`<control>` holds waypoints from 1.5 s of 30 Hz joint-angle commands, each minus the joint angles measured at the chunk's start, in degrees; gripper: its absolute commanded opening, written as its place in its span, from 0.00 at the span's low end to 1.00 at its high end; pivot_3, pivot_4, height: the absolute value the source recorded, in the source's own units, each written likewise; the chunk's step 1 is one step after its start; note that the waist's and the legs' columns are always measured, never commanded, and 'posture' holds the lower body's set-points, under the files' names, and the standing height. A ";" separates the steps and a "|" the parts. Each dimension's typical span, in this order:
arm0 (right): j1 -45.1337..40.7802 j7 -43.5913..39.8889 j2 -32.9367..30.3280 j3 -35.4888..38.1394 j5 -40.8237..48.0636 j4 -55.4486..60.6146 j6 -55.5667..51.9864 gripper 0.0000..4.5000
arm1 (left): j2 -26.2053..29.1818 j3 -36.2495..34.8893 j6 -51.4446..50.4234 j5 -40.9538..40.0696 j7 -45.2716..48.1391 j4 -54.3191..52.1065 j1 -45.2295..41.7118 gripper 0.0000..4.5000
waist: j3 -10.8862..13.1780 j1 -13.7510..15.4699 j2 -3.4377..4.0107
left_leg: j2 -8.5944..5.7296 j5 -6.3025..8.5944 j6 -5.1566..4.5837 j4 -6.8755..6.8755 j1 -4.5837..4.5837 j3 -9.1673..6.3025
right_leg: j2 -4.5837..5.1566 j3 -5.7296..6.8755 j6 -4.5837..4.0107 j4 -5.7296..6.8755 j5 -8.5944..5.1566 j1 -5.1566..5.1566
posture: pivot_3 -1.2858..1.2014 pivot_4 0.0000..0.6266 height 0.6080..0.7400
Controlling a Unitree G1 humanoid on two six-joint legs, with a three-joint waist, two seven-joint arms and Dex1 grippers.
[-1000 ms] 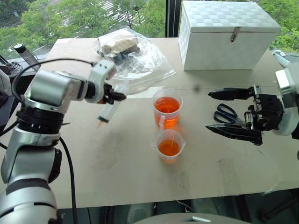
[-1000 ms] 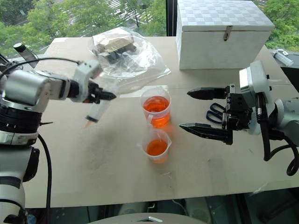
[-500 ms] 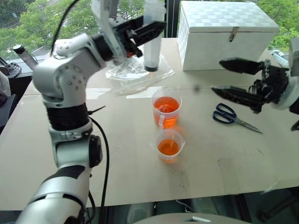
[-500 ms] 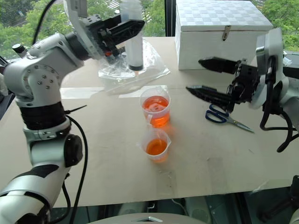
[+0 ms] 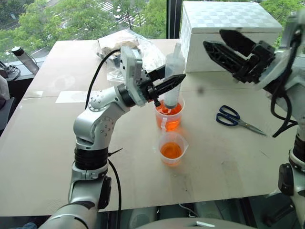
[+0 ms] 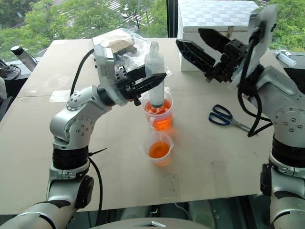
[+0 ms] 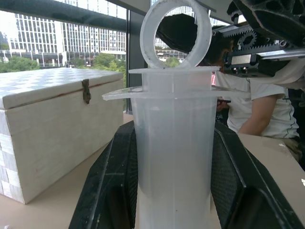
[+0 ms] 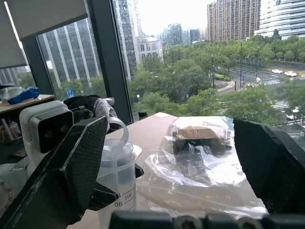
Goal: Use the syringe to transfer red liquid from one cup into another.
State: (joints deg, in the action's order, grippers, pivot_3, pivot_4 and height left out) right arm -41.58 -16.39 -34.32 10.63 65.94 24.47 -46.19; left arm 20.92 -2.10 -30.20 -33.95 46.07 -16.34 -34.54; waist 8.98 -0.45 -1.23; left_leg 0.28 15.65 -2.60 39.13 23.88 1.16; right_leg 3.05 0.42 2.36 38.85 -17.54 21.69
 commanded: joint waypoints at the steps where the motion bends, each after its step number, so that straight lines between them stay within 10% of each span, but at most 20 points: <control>1: -0.23 -3.54 -1.73 -2.99 -6.22 1.20 1.76 1.00 | 0.87 1.39 4.22 1.11 2.03 -2.93 1.55 0.31 | 0.00 -0.10 0.00 | 0.00 0.00 0.00 0.00 0.00 0.00 | 0.00 0.00 0.00 0.00 0.00 0.00 | 0.52 0.24 1.00; 17: -6.41 -16.37 3.75 -10.62 -18.92 -5.63 5.42 1.00 | 2.50 0.02 6.20 -1.44 7.59 1.66 2.68 0.31 | 0.00 -0.19 0.01 | 0.00 0.00 0.00 -0.02 -0.01 -0.02 | -0.03 0.02 0.00 -0.01 0.00 0.01 | 0.52 0.24 1.00; 27: -7.76 -19.28 5.79 -12.49 -21.60 -6.53 3.60 0.08 | 3.20 -0.25 8.03 -0.70 9.09 4.94 1.72 0.31 | 0.00 -0.24 0.01 | 0.00 0.00 0.00 -0.02 -0.01 -0.03 | -0.03 0.03 0.00 0.00 0.00 0.01 | 0.52 0.24 1.00; 29: -7.98 -19.48 5.75 -12.75 -22.12 -6.87 3.08 0.02 | 3.14 -0.42 8.14 -0.93 9.04 5.52 1.53 0.31 | 0.00 -0.24 0.01 | 0.00 0.00 0.00 -0.02 -0.01 -0.03 | -0.03 0.03 0.00 0.00 0.00 0.02 | 0.52 0.24 1.00; 45: -9.61 -18.02 9.00 -10.69 -19.69 -8.36 -3.57 0.07 | 3.47 0.08 9.61 -0.76 11.14 8.02 0.44 0.31 | 0.00 -0.25 0.01 | 0.00 0.00 0.00 -0.02 -0.02 -0.04 | -0.03 0.04 0.00 0.01 0.00 0.02 | 0.52 0.24 1.00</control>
State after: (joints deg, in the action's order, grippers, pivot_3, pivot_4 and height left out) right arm -49.09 -34.71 -25.61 -1.50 44.99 15.47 -48.74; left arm 24.37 -1.82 -22.09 -33.93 56.03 -6.94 -32.41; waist 8.98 -0.70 -1.22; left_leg 0.28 15.65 -2.60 39.11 23.86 1.13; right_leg 3.02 0.46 2.36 38.85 -17.54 21.71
